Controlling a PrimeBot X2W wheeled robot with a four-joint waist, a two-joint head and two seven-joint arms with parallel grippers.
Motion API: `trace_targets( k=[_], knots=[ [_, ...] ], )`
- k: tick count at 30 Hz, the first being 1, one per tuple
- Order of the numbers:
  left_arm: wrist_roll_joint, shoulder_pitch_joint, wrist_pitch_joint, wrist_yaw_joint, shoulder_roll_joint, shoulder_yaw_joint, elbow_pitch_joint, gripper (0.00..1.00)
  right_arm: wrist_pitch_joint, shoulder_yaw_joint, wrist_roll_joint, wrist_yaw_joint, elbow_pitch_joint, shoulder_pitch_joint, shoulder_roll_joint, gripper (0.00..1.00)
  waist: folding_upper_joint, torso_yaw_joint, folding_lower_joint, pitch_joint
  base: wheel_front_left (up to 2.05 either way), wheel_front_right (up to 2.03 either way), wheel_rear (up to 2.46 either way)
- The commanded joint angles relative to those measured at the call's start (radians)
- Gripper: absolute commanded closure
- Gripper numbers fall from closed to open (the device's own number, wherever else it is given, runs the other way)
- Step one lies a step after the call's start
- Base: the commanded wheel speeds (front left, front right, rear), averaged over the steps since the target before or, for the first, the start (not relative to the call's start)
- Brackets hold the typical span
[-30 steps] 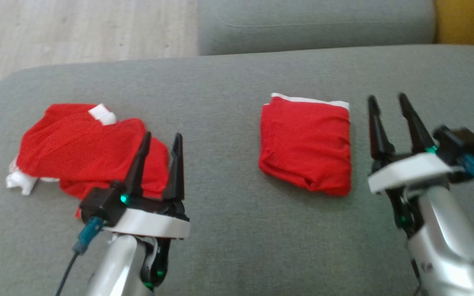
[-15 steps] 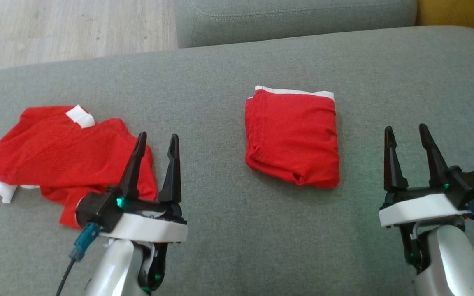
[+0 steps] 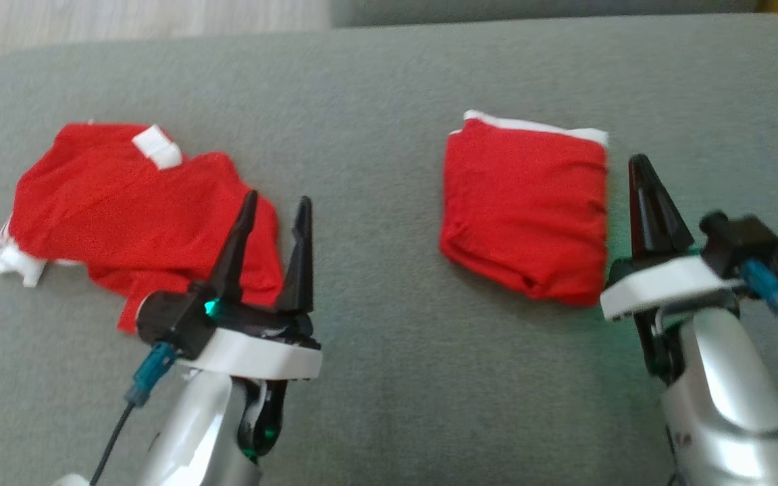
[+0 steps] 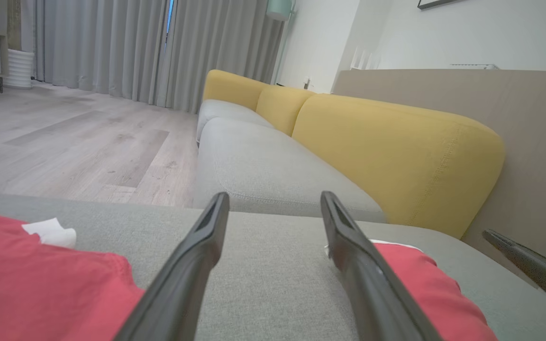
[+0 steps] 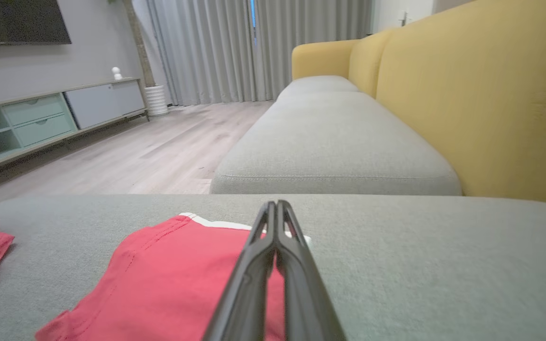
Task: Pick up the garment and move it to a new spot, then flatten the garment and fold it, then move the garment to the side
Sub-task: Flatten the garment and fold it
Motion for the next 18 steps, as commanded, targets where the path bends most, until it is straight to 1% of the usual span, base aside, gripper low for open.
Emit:
trace_targets(
  k=[1,7,9,13,15,18],
  knots=[
    [-0.01,-0.044,-0.005,-0.006,0.007,0.02,-0.029,0.0,0.004,0.022,-0.014,0.004,0.009,-0.056,-0.01,1.0,0.0,0.041,-0.0001,0.043,0.0,0.0,0.0],
    [-0.024,-0.084,-0.005,-0.006,0.007,-0.012,-0.029,0.0,0.021,-0.035,-0.038,0.004,0.228,-0.201,-0.027,1.0,0.0,0.106,-0.0001,0.106,0.0,0.0,0.0],
    [-0.029,-0.092,-0.005,-0.004,0.007,-0.016,-0.03,0.0,0.03,-0.063,-0.028,0.004,0.314,-0.237,-0.026,1.0,0.0,0.119,-0.0001,0.118,0.0,0.0,0.0],
    [-0.034,-0.096,-0.005,-0.003,0.007,-0.024,-0.023,0.0,0.017,-0.069,-0.08,0.004,0.456,-0.281,-0.039,1.0,0.0,0.133,-0.0001,0.116,0.0,0.0,0.0],
    [-0.036,-0.096,-0.005,-0.001,0.007,-0.025,-0.018,0.0,0.003,-0.073,-0.094,0.004,0.487,-0.299,-0.035,1.0,0.0,0.133,-0.0001,0.107,0.0,0.0,0.0],
    [-0.038,-0.094,-0.005,0.002,0.007,-0.023,-0.014,0.0,-0.008,-0.065,-0.094,0.004,0.485,-0.313,-0.023,1.0,0.0,0.13,-0.0001,0.095,0.0,0.0,0.0]
  ],
)
